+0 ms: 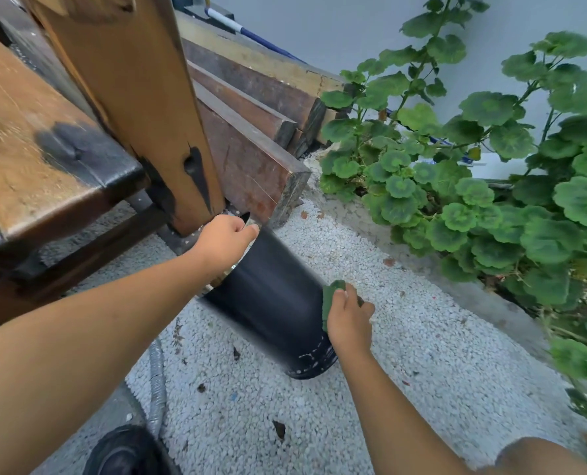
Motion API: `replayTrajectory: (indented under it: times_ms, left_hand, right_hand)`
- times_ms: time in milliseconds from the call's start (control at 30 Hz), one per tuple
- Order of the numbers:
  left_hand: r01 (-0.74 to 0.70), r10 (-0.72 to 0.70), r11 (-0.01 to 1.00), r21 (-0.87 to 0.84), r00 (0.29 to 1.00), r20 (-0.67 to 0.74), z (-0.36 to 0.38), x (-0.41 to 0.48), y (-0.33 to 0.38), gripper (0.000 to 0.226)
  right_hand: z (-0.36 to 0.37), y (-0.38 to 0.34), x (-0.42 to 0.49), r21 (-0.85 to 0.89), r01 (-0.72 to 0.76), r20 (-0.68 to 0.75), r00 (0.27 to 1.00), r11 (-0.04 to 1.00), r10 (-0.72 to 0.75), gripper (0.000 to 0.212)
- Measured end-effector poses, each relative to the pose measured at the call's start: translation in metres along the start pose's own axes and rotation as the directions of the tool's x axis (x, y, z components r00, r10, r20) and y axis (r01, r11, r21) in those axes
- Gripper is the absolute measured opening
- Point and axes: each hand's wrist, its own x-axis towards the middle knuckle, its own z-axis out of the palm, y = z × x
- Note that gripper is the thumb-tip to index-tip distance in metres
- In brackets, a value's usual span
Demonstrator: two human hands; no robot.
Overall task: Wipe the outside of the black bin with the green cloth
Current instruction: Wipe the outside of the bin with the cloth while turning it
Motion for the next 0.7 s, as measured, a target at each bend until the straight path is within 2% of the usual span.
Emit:
replayTrajectory:
  times_ms: [100,167,267,333,400,567,633,700]
  left_hand:
    - [0.020,-0.020,1.000,0.004,1.000,-0.005,0.000,0.002,-0.001,0.051]
    - [0.041,-0.041,0.999,-0.005,0.999,-0.019,-0.001,0.003,-0.002,0.051]
    - [0.081,-0.082,0.996,-0.040,0.996,-0.029,-0.002,0.004,-0.002,0.052]
    - [0.098,-0.100,0.994,-0.055,0.994,-0.032,-0.003,0.004,-0.002,0.052]
    - [0.126,-0.129,0.991,-0.054,0.990,-0.063,-0.004,0.002,-0.004,0.050]
    - [0.245,-0.248,0.969,-0.044,0.948,-0.198,-0.010,-0.010,-0.007,0.050]
    - [0.241,-0.246,0.969,-0.054,0.945,-0.214,-0.016,-0.010,-0.004,0.050]
    - [0.176,-0.176,0.984,-0.020,0.964,-0.201,-0.022,-0.009,0.006,0.047]
  right_hand:
    - [0.012,0.018,-0.030,0.069,0.044,-0.070,0.997,0.997,-0.039,0.054]
    - [0.025,0.031,-0.055,0.199,0.055,-0.119,0.992,0.978,-0.032,0.056]
    - [0.054,0.040,-0.100,0.441,0.044,-0.152,0.988,0.896,0.026,0.060]
    - [0.064,0.041,-0.116,0.523,0.088,-0.180,0.984,0.848,0.008,0.062]
    - [0.059,0.040,-0.107,0.549,0.118,-0.184,0.983,0.827,-0.018,0.062]
    - [0.018,0.036,-0.070,0.502,0.146,-0.142,0.986,0.852,-0.085,0.058]
    - [0.006,0.029,-0.060,0.449,0.174,-0.136,0.983,0.876,-0.125,0.055]
    - [-0.006,0.018,-0.047,0.419,0.191,-0.120,0.981,0.888,-0.154,0.046]
